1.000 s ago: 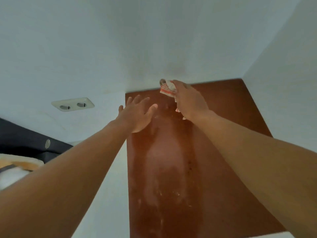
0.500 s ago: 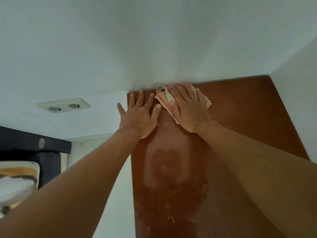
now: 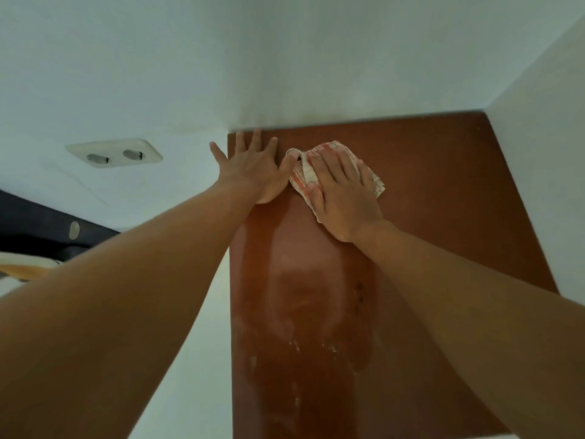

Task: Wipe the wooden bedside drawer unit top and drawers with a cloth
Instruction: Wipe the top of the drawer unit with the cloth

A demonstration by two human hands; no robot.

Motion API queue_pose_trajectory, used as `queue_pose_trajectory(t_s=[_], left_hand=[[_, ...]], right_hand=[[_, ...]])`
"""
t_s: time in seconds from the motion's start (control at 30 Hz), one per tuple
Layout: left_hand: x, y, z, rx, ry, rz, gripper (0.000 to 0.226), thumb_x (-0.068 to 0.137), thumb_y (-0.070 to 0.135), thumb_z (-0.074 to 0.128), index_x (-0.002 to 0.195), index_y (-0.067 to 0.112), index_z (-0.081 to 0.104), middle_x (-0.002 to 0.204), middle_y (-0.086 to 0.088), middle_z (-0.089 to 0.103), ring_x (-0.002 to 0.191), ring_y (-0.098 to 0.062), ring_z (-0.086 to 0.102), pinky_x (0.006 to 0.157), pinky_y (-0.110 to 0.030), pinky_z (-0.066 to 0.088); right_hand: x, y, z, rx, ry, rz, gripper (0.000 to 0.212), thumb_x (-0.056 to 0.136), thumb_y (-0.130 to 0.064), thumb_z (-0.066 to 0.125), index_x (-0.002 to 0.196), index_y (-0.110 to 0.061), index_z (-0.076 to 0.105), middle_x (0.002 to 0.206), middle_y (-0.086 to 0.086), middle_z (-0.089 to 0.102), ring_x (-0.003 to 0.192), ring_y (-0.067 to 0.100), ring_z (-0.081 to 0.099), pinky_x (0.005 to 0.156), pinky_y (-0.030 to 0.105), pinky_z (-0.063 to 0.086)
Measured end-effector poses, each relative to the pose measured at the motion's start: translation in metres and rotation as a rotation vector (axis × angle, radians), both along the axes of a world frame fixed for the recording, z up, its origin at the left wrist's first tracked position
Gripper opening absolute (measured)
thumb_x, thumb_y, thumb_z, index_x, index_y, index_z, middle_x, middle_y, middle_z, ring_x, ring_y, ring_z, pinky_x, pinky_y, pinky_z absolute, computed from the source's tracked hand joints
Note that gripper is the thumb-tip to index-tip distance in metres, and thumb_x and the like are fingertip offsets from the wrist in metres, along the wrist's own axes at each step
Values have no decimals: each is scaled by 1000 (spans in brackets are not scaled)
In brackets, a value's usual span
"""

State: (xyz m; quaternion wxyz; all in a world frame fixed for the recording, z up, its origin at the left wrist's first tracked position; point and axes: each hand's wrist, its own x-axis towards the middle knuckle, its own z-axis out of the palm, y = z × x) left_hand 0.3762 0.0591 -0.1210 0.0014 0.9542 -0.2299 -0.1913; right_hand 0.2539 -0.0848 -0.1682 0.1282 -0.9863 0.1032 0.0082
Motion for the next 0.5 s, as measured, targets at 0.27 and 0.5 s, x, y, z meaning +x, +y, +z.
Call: queue_pose_trajectory(t_s=[0.27,0.5], left_hand=[[-115,36,-8,-140,-56,53,72,100,66,10,162,30,17,171,-1,10,157,-30,2,119,-65,3],[-235,91,-12,-124,-4,183,73,99,68,11,162,31,13,171,-1,3,157,-30,-1,119,-66,3]], right_hand=[[-97,24,7,46,64,47,60,107,-44,21,164,-29,9,172,-8,1,159,18,-5,128,47,1],[-207,50,16,78,120,104,68,99,-49,19,164,-27,11,173,-5,3,159,21,-5,128,47,4]])
